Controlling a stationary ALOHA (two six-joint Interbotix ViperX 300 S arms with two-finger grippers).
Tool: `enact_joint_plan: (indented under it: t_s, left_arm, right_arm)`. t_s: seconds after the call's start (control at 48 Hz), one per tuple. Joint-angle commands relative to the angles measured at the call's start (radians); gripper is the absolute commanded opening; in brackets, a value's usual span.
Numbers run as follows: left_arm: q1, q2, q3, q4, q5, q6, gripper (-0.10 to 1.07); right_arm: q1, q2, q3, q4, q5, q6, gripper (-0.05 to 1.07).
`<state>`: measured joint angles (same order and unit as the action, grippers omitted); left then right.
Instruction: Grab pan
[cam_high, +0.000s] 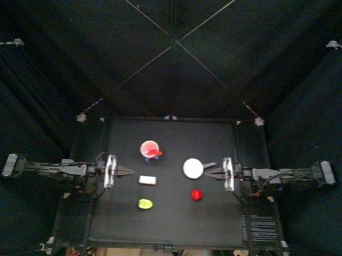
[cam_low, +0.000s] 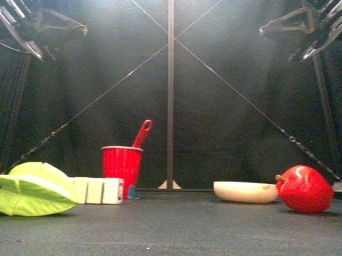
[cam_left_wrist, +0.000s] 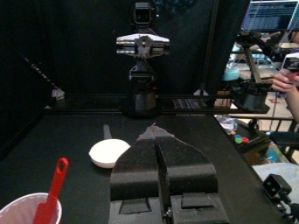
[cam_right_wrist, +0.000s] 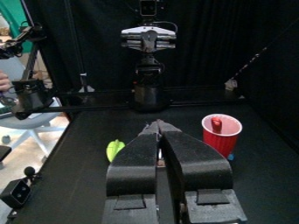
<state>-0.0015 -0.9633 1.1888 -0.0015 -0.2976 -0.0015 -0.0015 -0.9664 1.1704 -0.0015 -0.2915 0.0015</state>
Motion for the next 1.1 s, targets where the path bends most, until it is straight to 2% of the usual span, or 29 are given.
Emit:
enact_joint_plan:
  t_s: [0.0, 0.25, 0.438, 0.625, 0.792, 0.917, 1.083]
  left_arm:
    - [0.005, 0.015, -0.009, 0.0, -0.04, 0.006, -0.07]
    - [-0.006, 0.018, 0.011, 0.003, -0.083, 0.006, -0.02]
    - [-0.008, 0.018, 0.017, 0.003, -0.087, 0.005, -0.02]
    - [-0.008, 0.018, 0.021, 0.002, -0.089, 0.005, -0.02]
    - [-0.008, 0.018, 0.021, 0.003, -0.098, 0.006, -0.02]
    - [-0.008, 0.018, 0.028, 0.003, -0.114, 0.006, -0.02]
    - [-0.008, 0.018, 0.049, 0.0, -0.153, 0.002, -0.02]
  right_arm:
    - [-0.018, 0.026, 0.003, -0.005, -0.003, 0.003, -0.01]
    - [-0.1, 0.13, 0.041, -0.003, 0.009, 0.021, 0.02]
    - [-0.196, 0.212, 0.031, 0.04, 0.049, 0.04, 0.02]
    - [-0.316, 0.278, 0.028, 0.097, 0.147, 0.04, 0.02]
    - [-0.397, 0.333, 0.017, 0.118, 0.187, 0.041, 0.02]
    - [-0.433, 0.371, -0.009, 0.12, 0.238, 0.043, 0.03]
    - [-0.453, 0.417, -0.08, 0.117, 0.382, 0.04, 0.07]
